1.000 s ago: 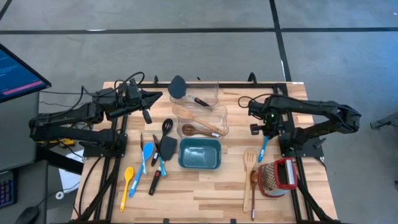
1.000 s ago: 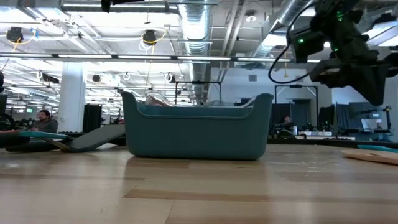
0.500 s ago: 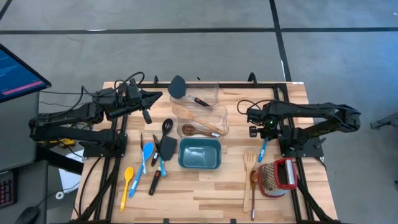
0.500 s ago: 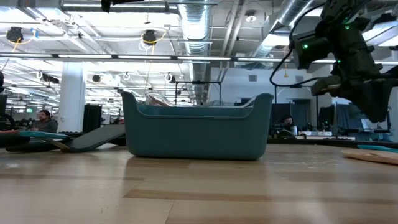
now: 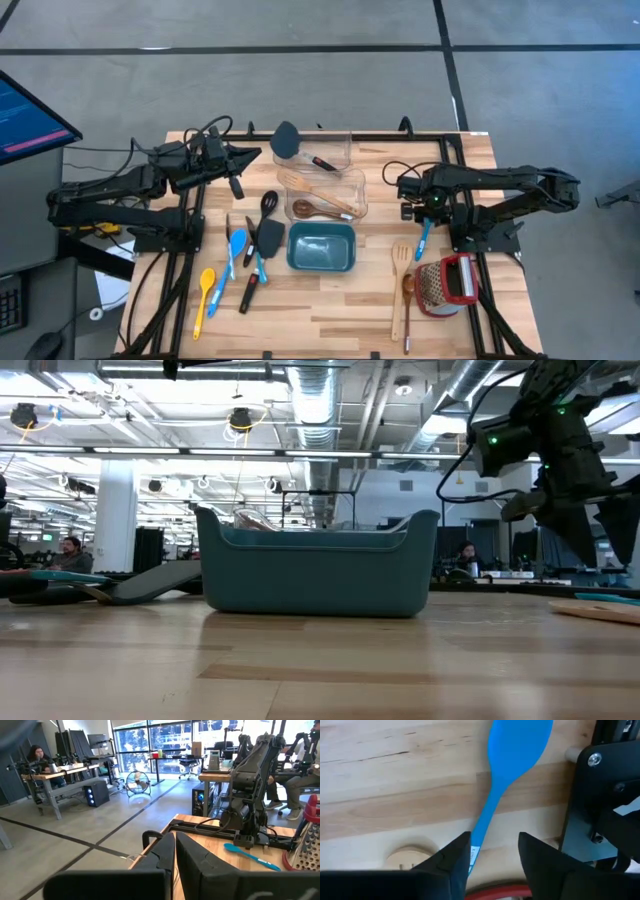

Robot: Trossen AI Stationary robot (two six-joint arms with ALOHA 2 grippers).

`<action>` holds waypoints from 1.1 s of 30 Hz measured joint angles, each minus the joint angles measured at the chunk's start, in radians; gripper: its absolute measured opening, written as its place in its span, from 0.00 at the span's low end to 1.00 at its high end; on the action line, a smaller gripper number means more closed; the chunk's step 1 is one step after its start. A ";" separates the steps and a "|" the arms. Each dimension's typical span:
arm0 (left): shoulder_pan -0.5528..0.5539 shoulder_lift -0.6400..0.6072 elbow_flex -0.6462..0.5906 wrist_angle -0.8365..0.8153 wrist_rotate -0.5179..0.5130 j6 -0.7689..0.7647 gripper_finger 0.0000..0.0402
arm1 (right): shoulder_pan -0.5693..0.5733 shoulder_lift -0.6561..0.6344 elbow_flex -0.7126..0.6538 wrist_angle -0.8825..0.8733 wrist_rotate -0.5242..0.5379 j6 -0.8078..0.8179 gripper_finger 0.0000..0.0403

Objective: Pick & Place Kitchen Items
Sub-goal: Put the right blue serving spoon into the bottom transparent bin

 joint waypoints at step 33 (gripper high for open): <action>0.000 0.000 0.000 -0.001 -0.004 0.000 0.01 | 0.165 0.000 -0.120 0.174 0.009 0.295 0.43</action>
